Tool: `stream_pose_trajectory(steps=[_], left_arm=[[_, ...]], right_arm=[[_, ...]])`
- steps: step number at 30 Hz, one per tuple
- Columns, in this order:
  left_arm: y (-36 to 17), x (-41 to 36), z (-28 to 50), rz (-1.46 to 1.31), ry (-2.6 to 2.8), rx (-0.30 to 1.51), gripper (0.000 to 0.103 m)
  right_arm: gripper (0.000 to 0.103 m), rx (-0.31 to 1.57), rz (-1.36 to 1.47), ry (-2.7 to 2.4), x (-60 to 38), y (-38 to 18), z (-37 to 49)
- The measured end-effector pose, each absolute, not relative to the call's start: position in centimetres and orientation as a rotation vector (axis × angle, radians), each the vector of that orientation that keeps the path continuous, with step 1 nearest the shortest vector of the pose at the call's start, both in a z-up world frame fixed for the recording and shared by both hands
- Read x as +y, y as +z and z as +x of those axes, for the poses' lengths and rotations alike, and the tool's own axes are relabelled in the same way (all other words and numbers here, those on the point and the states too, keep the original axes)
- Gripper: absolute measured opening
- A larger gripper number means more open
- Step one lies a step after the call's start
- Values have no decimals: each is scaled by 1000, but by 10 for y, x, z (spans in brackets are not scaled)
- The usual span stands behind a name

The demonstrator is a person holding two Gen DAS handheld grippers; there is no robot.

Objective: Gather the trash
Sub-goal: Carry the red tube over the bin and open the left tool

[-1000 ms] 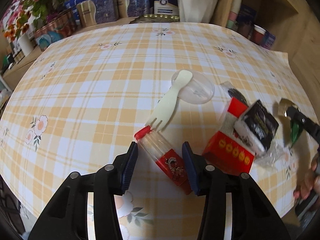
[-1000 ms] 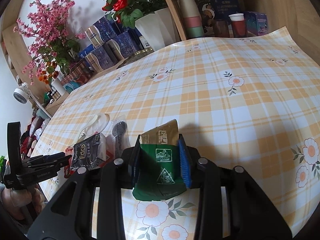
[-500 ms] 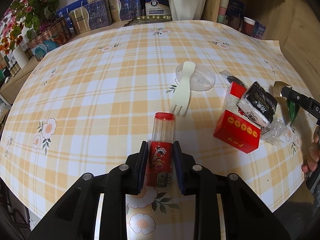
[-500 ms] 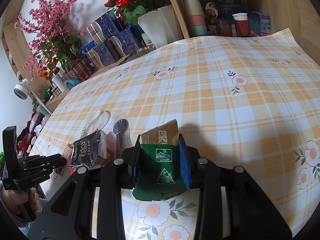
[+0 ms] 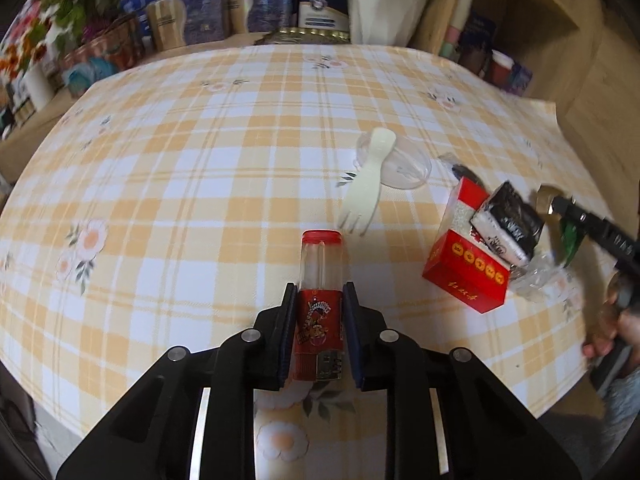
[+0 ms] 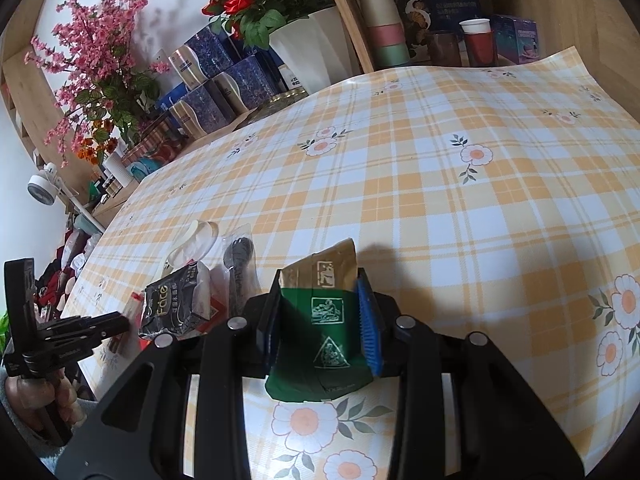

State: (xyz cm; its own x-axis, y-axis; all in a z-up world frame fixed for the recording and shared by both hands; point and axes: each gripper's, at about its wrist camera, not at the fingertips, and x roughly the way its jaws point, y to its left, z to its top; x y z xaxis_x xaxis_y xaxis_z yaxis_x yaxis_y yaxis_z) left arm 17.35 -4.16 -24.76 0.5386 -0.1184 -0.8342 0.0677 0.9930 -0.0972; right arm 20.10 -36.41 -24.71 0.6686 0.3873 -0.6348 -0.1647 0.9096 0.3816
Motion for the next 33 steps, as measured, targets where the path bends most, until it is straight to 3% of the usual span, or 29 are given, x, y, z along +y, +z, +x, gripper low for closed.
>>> stream_pose_trajectory(steps=[13, 33], left_arm=[[-209, -43, 129, -26, -220, 931, 22], [-179, -64, 42, 74, -421, 869, 22]], right_arm=[[36, 778, 245, 242, -358, -229, 187], [36, 700, 300, 300, -329, -179, 58]])
